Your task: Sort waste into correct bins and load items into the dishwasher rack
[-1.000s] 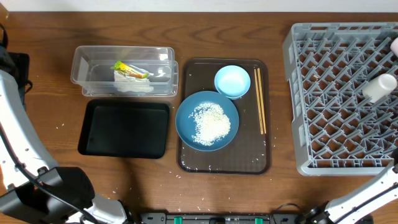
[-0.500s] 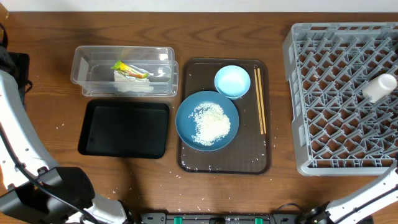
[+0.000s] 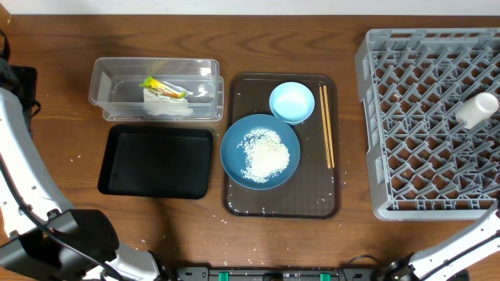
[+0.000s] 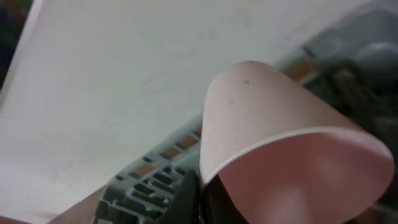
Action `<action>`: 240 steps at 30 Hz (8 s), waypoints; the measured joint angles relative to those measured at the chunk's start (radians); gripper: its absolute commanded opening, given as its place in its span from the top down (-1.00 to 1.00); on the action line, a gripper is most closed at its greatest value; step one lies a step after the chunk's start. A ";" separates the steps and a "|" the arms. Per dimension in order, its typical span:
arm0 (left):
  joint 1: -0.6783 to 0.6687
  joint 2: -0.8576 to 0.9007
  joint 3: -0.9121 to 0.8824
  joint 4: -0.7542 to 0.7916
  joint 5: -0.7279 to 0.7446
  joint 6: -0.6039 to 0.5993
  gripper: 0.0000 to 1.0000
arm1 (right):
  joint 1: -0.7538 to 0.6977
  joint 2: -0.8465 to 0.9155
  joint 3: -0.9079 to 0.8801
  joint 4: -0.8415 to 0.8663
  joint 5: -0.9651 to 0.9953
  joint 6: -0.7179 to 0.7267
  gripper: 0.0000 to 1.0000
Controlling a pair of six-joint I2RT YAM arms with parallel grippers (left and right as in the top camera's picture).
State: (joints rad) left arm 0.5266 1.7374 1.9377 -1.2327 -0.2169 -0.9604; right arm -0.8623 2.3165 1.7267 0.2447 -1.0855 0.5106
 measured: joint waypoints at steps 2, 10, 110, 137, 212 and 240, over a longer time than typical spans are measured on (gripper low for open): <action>0.000 0.000 0.000 0.000 0.000 0.000 -0.84 | 0.024 0.000 0.000 0.003 0.020 0.019 0.98; 0.000 0.000 0.000 0.000 0.000 0.000 -0.83 | 0.077 0.018 0.000 -0.001 0.086 0.032 0.99; 0.000 0.000 0.000 0.000 0.000 0.000 -0.84 | 1.226 -0.383 -0.026 -1.432 1.146 -0.196 0.15; 0.000 0.000 0.000 0.000 0.000 0.000 -0.83 | 1.213 -0.210 -0.100 -1.336 1.183 -0.191 0.37; 0.000 0.000 0.000 0.000 0.000 0.000 -0.83 | 0.787 -0.473 -0.066 -1.130 0.985 -0.534 0.95; 0.000 0.000 0.000 0.000 0.000 0.000 -0.84 | 0.790 -0.424 -0.077 -1.212 0.927 -0.554 0.14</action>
State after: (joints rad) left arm 0.5266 1.7374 1.9377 -1.2324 -0.2169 -0.9607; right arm -0.0723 1.8927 1.6497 -0.9676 -0.1585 -0.0437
